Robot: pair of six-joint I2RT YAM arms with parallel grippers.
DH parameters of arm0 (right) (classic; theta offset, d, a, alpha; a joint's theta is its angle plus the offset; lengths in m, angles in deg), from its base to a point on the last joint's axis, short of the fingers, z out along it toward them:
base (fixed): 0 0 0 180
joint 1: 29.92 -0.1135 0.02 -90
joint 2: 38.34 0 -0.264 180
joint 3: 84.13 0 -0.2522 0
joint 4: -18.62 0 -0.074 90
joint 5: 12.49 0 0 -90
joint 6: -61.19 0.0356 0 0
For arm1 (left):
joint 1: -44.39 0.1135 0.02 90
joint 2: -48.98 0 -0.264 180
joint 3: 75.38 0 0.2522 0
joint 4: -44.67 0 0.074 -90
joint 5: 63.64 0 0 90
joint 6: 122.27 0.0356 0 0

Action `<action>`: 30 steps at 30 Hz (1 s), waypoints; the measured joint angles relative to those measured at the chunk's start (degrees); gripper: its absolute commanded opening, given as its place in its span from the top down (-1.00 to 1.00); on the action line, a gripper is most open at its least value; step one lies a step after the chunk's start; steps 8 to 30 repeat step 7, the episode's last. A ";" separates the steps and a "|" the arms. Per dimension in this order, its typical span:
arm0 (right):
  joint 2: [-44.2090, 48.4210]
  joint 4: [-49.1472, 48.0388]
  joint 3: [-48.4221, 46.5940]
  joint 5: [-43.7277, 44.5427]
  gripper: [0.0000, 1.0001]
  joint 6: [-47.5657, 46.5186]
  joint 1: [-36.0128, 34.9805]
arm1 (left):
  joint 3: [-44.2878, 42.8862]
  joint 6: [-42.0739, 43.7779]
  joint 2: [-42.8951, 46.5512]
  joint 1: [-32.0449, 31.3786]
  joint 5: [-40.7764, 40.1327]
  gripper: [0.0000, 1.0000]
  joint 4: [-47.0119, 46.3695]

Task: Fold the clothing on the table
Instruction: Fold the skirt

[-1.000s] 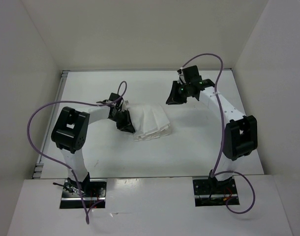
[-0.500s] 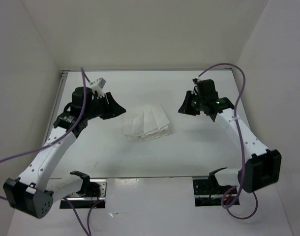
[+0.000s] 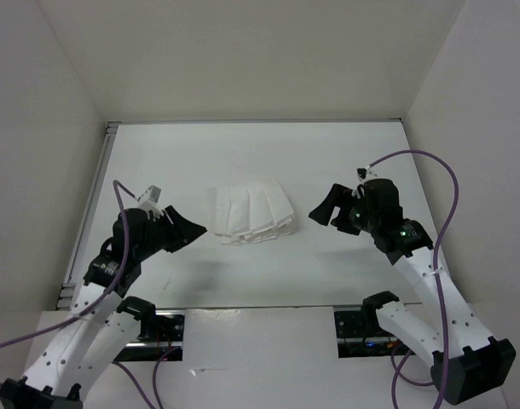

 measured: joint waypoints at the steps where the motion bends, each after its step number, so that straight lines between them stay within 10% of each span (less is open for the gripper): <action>1: 1.14 -0.44 0.00 -0.22 -0.77 0.28 0.00 | 1.40 -1.46 2.27 0.00 -0.04 0.08 -1.18; 30: 1.81 -2.45 0.00 -1.31 -0.77 1.36 0.15 | 4.07 -5.68 6.95 0.00 0.00 0.05 -1.75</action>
